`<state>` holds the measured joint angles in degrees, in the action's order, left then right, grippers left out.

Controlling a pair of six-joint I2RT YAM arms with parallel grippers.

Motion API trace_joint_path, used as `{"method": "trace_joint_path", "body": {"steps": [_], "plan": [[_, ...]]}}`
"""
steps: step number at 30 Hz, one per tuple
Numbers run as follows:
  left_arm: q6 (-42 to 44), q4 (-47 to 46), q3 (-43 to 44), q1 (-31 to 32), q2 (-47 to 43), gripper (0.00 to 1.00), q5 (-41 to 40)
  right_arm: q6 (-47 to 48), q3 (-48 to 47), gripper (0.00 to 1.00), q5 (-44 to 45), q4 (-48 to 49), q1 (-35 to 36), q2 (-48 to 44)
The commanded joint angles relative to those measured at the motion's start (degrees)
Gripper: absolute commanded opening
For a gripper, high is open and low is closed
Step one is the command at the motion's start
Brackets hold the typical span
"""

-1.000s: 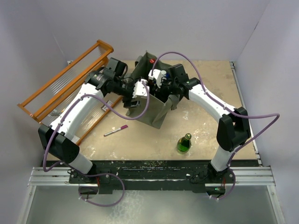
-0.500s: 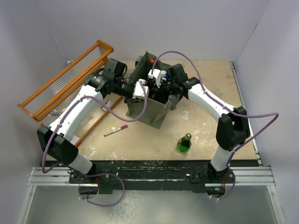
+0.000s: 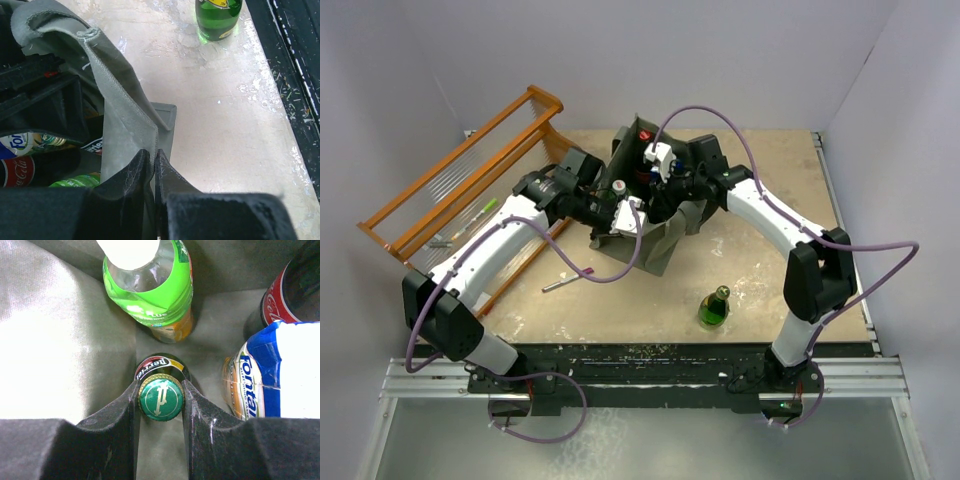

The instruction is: Place the beverage into the canvas bag

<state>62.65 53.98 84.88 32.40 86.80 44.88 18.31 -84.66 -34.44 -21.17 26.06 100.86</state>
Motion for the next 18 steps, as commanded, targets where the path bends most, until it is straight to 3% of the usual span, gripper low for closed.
{"method": "trace_joint_path", "body": {"steps": [1,12,18], "plan": [[0.8,3.8,-2.9,0.3,-1.7,0.12,-1.5,-1.0,1.7,0.00,-4.8,7.7,-1.4,-4.6],[-1.4,2.3,-2.1,0.3,-1.1,0.15,-3.3,4.5,4.1,0.00,-3.3,7.5,-1.5,-4.5],[-3.9,1.2,-0.6,0.2,-0.8,0.19,-2.8,5.8,2.9,0.13,-3.0,5.4,-1.5,-3.8]]}}
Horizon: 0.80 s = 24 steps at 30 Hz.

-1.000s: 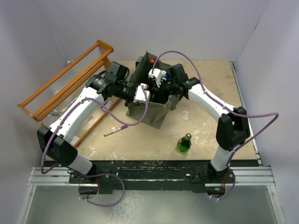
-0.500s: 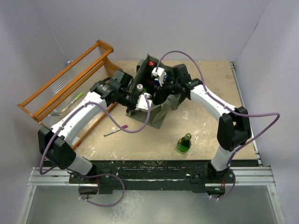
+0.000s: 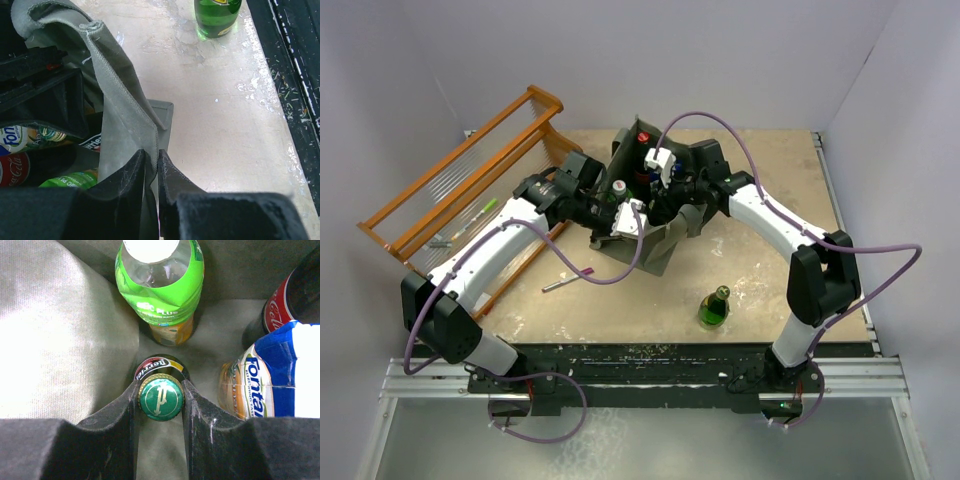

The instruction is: Place the beverage into the canvas bag

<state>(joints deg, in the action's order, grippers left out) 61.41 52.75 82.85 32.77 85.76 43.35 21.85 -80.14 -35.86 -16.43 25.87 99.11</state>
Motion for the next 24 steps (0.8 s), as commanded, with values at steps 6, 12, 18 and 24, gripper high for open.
{"method": "trace_joint_path", "body": {"steps": [6,12,18,24], "plan": [[-2.8,2.1,2.0,-0.1,0.3,0.21,-1.7,3.4,-3.1,0.30,0.0,-0.2,-1.2,-1.9],[-2.8,2.1,2.2,-0.1,0.3,0.22,-2.0,4.9,-2.9,0.37,0.2,-1.5,-1.3,-2.5],[-3.3,1.7,2.7,-0.1,0.4,0.23,-2.0,5.0,-2.8,0.49,0.2,-2.3,-1.3,-2.6],[-3.7,1.4,3.3,-0.1,0.5,0.23,-2.2,5.1,-2.6,0.54,-0.2,-2.6,-1.3,-3.2]]}}
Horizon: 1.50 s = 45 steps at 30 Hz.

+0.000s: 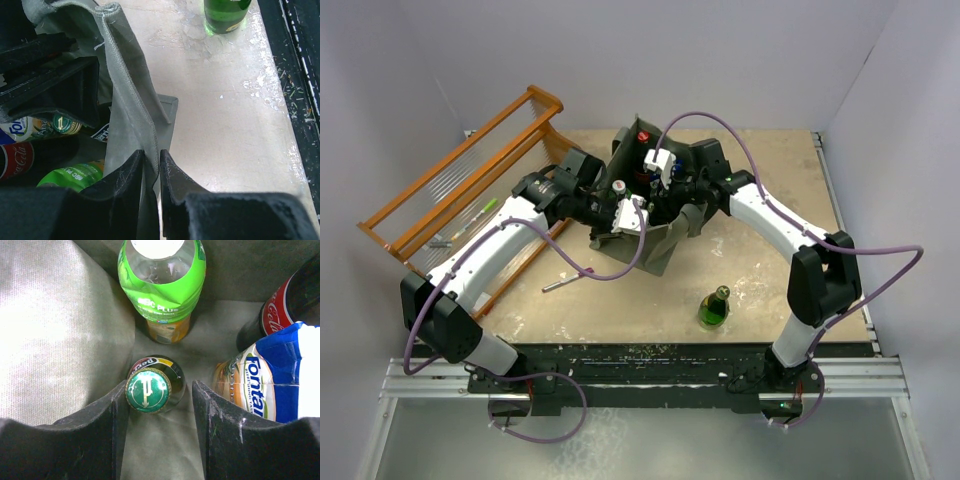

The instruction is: Place the beverage into the canvas bag

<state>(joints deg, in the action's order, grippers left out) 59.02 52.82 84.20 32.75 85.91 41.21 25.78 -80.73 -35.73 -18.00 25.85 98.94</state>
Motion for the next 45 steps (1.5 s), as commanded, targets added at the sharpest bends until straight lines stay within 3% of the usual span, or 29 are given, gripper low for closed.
{"method": "trace_joint_path", "body": {"steps": [1,19,33,45], "plan": [[-1.2,1.3,1.9,-0.1,0.3,0.23,-0.1,1.2,-2.1,0.55,-0.6,-1.1,-1.2,-3.1],[-1.3,1.3,1.7,-0.1,-0.2,0.24,-0.6,1.7,-3.2,0.69,-3.5,-3.1,-0.5,-4.6],[7.2,8.8,0.0,1.2,0.9,0.22,1.7,-2.5,-2.5,0.69,-3.0,-2.9,-0.3,-6.5],[6.8,9.3,-0.2,1.8,2.2,0.22,1.7,-5.6,-4.6,0.69,-2.8,-1.0,-0.4,-7.2]]}}
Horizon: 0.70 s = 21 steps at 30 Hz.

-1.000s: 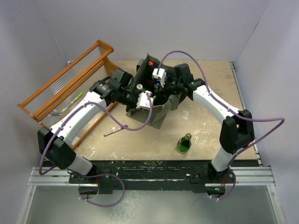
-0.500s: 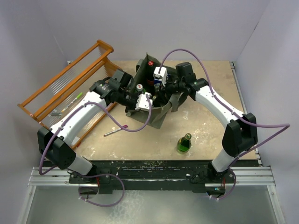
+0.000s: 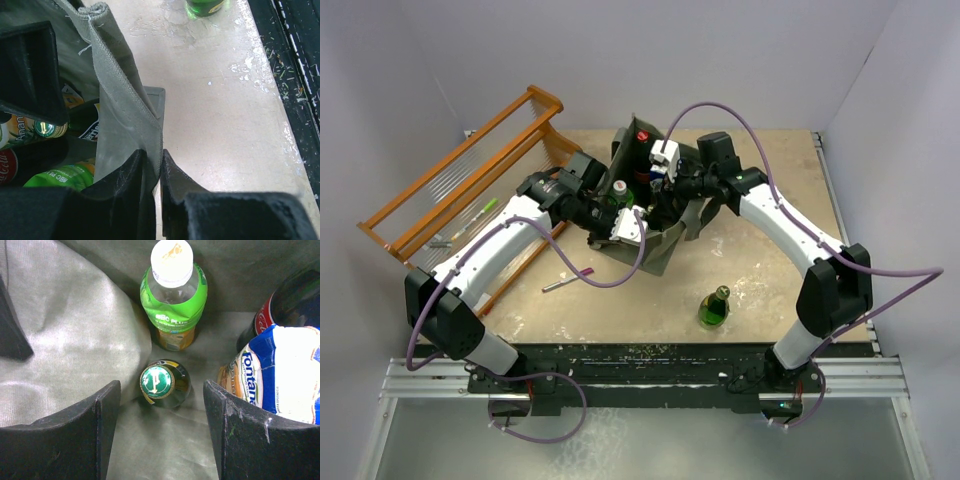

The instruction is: Place the beverage into the canvas bag

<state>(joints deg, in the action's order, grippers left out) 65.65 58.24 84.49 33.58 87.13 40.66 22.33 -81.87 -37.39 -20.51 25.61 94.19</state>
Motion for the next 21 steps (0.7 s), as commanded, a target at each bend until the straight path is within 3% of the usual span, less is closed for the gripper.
{"method": "trace_joint_path", "body": {"steps": [1,11,21], "plan": [[-0.1,3.6,-0.3,1.0,1.0,0.23,2.1,-2.6,-3.8,0.69,-1.2,1.5,-0.1,-2.5],[-4.1,1.4,1.1,1.0,0.7,0.24,2.4,-6.0,-7.7,0.69,-1.9,2.0,-0.1,-3.9],[-7.9,-0.4,3.4,0.6,0.8,0.32,2.0,-4.6,-9.9,0.70,1.0,-0.6,-2.6,-10.4]]}}
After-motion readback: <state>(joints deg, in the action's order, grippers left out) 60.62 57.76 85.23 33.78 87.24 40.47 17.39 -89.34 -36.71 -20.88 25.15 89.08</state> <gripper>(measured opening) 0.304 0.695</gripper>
